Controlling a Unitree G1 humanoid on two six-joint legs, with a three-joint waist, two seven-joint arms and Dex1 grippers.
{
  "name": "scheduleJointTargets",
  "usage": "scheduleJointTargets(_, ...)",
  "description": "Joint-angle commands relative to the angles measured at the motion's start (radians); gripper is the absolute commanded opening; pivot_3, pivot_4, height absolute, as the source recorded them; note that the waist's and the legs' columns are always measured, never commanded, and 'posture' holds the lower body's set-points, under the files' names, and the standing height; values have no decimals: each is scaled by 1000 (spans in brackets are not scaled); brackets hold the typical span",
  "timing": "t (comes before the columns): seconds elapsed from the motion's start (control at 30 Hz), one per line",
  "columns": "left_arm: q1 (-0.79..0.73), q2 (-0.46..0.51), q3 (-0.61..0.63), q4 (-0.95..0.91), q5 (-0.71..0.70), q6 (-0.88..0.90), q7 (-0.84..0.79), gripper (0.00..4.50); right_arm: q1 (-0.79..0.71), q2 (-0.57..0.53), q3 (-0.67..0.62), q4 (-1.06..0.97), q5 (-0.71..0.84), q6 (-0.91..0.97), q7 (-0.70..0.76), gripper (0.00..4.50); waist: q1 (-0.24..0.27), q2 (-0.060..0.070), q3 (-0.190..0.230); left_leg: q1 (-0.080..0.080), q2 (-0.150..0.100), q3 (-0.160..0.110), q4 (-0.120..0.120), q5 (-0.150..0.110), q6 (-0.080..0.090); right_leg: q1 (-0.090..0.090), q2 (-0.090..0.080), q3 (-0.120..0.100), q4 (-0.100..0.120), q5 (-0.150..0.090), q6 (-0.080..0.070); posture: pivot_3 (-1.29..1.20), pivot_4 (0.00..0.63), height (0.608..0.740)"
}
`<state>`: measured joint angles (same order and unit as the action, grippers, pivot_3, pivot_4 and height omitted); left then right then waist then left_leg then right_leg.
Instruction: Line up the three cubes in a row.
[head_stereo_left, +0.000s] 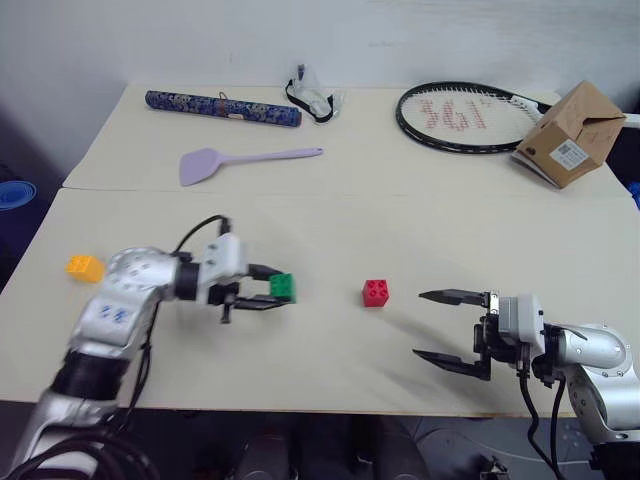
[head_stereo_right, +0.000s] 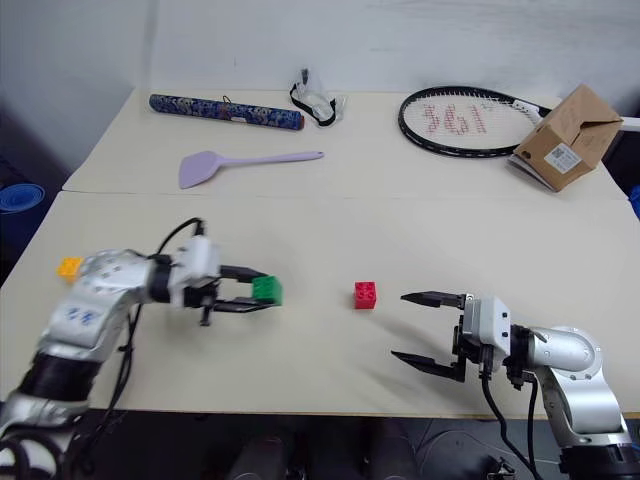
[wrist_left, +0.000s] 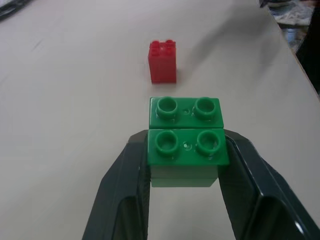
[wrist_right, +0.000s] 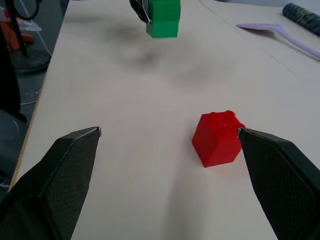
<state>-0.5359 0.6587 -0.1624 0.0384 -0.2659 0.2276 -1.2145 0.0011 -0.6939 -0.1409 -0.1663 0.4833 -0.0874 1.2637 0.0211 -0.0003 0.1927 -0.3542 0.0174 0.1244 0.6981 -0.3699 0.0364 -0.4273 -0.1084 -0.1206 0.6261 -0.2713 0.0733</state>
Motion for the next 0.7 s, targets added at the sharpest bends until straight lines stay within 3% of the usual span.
scheduleJointTargets(0.03, -72, -35, -76, 116, 65, -22, -28, 1495, 3, 4, -31, -42, 20, -3, -37, 4500, -3, 0, 0, 0, 0, 0, 0, 0, 0, 0, 0, 0, 0, 0, 0, 0, 150, 740)
scheduleJointTargets(0.27, -156, -127, -115, 250, 108, -9, -12, 1495, 58, 16, -55, -69, 6, -27, -108, 4500, 2, 0, 0, -1, 1, -1, 2, 0, 1, 0, 0, 1, 0, 0, 0, 0, 150, 740)
scheduleJointTargets(0.53, -158, -147, -127, 294, 160, -97, -8, 1495, 68, -7, -53, -43, -4, -54, -98, 4500, 2, -1, 0, -1, -1, -2, 2, 2, 3, 0, -4, 1, -1, 1, 2, 0, 150, 740)
scheduleJointTargets(0.7, -164, -140, -105, 281, 143, -49, -19, 1495, 79, -14, -36, -29, -28, -84, -73, 4500, 3, -1, 0, -1, -1, -2, 2, 2, 3, 1, -5, 1, -2, 1, 2, 0, 150, 740)
